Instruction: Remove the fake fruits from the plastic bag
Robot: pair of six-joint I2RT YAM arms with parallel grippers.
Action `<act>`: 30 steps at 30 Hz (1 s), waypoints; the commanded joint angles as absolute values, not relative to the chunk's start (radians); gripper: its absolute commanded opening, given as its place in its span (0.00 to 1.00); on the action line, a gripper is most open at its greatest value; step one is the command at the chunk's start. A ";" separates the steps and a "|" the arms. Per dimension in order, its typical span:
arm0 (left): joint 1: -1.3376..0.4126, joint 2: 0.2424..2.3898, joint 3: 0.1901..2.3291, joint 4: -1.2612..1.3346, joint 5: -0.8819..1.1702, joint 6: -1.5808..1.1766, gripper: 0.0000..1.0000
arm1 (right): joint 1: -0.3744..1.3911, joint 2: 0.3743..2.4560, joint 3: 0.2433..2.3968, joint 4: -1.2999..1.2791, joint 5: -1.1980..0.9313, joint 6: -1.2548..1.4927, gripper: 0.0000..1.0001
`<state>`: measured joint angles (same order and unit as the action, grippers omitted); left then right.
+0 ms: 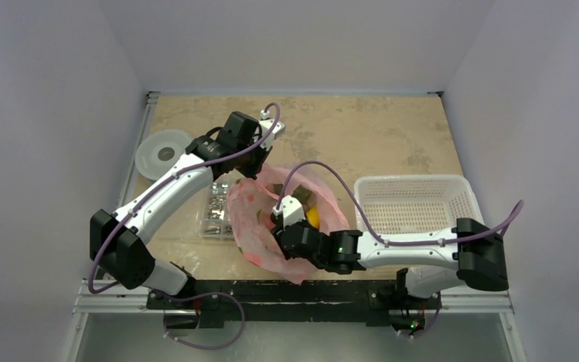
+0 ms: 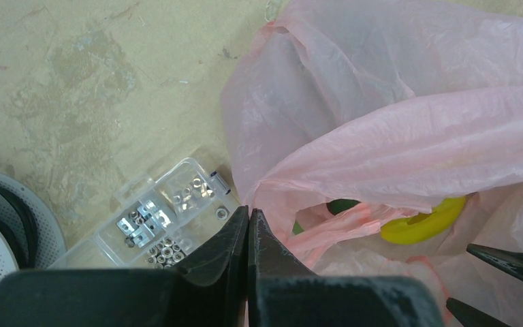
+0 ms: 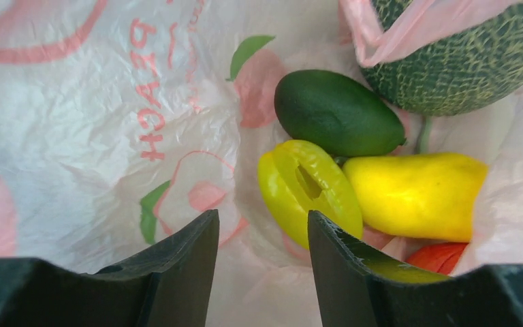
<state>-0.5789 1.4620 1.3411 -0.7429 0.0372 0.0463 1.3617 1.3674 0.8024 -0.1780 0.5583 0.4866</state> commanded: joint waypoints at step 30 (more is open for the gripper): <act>-0.538 1.374 1.392 -0.874 0.095 -0.109 1.00 | 1.394 1.622 0.864 -0.079 0.780 0.300 0.99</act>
